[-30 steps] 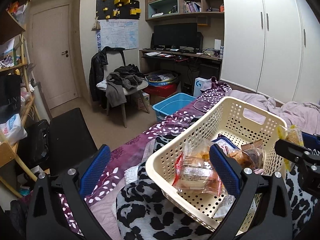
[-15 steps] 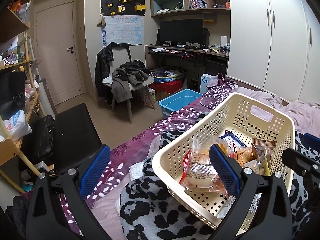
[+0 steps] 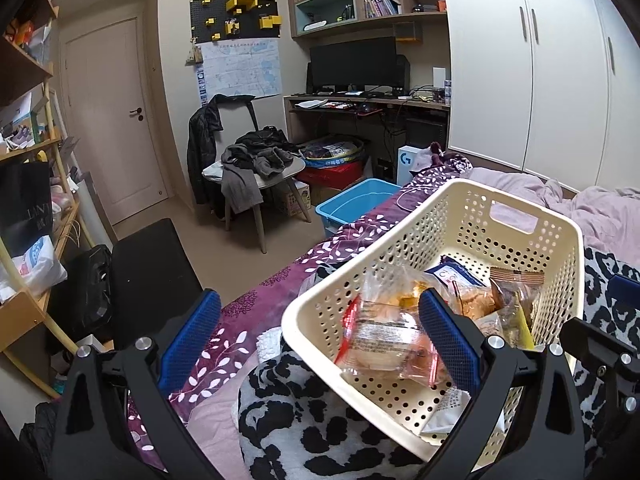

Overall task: Organize snacks
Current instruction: 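Withdraw both grippers from the basket toward the silver and red packs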

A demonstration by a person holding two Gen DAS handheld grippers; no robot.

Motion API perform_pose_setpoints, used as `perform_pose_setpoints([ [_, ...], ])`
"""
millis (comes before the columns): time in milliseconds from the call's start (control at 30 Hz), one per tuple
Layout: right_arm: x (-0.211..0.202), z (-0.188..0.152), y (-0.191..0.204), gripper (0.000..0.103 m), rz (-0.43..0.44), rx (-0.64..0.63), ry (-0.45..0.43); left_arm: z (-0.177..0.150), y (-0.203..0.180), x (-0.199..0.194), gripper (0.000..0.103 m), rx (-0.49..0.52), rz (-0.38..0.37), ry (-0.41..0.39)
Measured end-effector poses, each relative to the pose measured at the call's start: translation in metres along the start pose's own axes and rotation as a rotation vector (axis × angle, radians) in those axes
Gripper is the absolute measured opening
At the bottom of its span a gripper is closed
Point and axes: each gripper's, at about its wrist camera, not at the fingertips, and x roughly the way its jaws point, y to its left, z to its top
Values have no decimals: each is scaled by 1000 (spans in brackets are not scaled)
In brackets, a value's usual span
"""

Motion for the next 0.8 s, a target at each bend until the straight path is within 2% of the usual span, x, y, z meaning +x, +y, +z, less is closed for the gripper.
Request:
perform_pose_setpoints([
  [333,-5,-8,-28,98,23,106,37,-2,-12,-6,101,27,-26,-2],
  [800,-22,-26,-61,98,-27,173,29,-3,-37,-19,100,83,-64,-12],
])
